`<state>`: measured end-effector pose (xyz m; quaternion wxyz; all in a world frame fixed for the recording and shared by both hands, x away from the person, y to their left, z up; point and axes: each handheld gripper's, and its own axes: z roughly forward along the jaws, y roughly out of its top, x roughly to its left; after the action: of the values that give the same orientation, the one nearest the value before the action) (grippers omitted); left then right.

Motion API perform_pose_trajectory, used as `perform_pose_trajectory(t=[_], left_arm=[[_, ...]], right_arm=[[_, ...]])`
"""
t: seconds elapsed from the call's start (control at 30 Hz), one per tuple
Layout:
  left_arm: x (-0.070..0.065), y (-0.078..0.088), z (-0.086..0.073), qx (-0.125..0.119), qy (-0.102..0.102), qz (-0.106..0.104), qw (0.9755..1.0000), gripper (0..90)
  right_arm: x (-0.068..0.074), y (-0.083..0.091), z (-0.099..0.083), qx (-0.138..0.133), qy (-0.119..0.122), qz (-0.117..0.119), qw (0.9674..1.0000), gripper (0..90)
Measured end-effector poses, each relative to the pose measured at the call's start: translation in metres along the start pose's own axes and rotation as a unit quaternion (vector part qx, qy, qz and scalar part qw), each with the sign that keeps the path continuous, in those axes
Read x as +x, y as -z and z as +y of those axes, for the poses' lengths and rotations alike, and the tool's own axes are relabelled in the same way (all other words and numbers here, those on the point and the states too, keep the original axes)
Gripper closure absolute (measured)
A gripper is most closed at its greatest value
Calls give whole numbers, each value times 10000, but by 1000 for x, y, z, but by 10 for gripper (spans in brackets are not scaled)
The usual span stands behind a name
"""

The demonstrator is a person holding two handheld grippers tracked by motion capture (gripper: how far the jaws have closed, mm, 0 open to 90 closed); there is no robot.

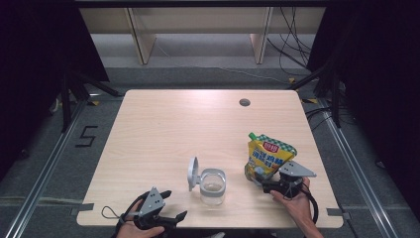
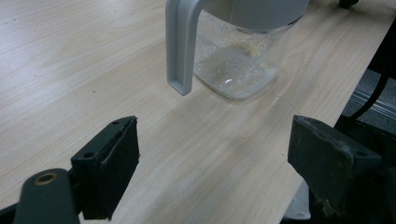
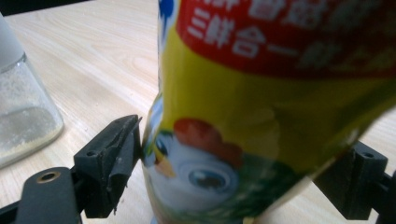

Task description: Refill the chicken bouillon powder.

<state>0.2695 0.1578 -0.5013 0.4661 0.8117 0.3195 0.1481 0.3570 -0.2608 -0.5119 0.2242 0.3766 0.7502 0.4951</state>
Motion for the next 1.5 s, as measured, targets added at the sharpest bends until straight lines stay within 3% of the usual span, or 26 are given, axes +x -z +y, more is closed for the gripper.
perform_pose_trajectory(t=[0.07, 0.1, 0.13, 0.17, 0.23, 0.27, 0.33, 0.37, 0.4, 0.43, 0.57, 0.63, 0.8, 0.9, 0.93, 1.0, 1.07, 1.1, 1.17, 1.2, 1.23, 1.27, 1.3, 1.4, 1.43, 1.5], left_arm=[[1, 0, 0, -9, -33, -1, 10000, 163], [4, 1, 1, 65, -264, 32, 9996, 163], [4, 1, 1, 65, -264, 32, 9996, 163], [1, 0, 0, 70, -58, 23, 10000, 163], [1, -1, 0, 80, -82, -9, 9999, 164], [1, -1, 0, 80, -82, -9, 9999, 164], [0, -3, 0, 15, -61, -20, 10000, 164], [2, -2, 1, 54, -250, -9, 9997, 164], [2, -2, 1, 92, -237, -15, 9997, 165], [2, -2, 1, 88, -205, -3, 9998, 165], [3, -1, 1, 203, -297, -3, 9994, 166], [0, -3, 0, 43, -64, -24, 10000, 165], [0, -2, 0, 169, -152, -31, 9997, 166], [-1, -4, 0, 144, -101, -32, 9998, 166], [1, -4, 0, 140, -256, -39, 9996, 166], [1, -4, 0, 172, -274, -38, 9995, 166], [0, -6, 0, 149, -95, -72, 9998, 166], [1, -5, 1, 169, -242, -49, 9996, 166], [0, -6, 0, 136, -194, -82, 9997, 166], [-1, -6, 0, 150, -137, -74, 9998, 166], [1, -6, 2, 156, -288, -57, 9994, 166], [1, -6, 2, 156, -288, -57, 9994, 166], [-1, -6, 0, 136, -118, -79, 9998, 166], [0, -5, 1, 178, -144, -63, 9997, 166], [0, -5, 1, 166, -106, -59, 9998, 167], [0, -4, 1, 189, -143, -54, 9997, 167]], right_arm=[[1, -1, 0, -41, -31, 29, 10000, 168], [0, -1, 0, -93, -37, 30, 9999, 169], [0, -1, 0, -93, -37, 30, 9999, 169], [-2, -3, 1, -174, -10, 54, 9998, 171], [-2, -5, 1, -259, -96, 110, 9996, 173], [-5, -6, 2, -304, 52, 114, 9995, 175], [-3, -6, 2, -326, -92, 103, 9994, 175], [-4, -6, 2, -339, -96, 96, 9993, 175], [-7, -8, 3, -390, 34, 97, 9992, 175], [-5, -8, 3, -378, -101, 113, 9992, 175], [-9, -11, 4, -498, 46, 128, 9987, 176], [-12, -12, 5, -603, 186, 112, 9979, 179], [-9, -13, 5, -574, -195, 227, 9979, 177], [-14, -15, 8, -714, -53, 157, 9973, 200], [-15, -16, 8, -745, -12, 117, 9972, 205], [-14, -16, 8, -715, -89, 187, 9972, 208], [-17, -17, 9, -814, 153, 87, 9965, 212], [-16, -17, 9, -699, 0, 281, 9972, 224], [-17, -17, 9, -770, 82, 210, 9968, 237], [-15, -16, 9, -733, -86, 227, 9970, 265], [-13, -15, 9, -755, -189, 254, 9966, 293], [-13, -15, 9, -755, -189, 254, 9966, 293], [-12, -14, 12, -735, -78, 138, 9972, 332], [-9, -13, 14, -780, -143, 212, 9966, 369], [-6, -12, 16, -677, -33, 262, 9974, 376], [-5, -11, 16, -685, -22, 136, 9976, 381]])
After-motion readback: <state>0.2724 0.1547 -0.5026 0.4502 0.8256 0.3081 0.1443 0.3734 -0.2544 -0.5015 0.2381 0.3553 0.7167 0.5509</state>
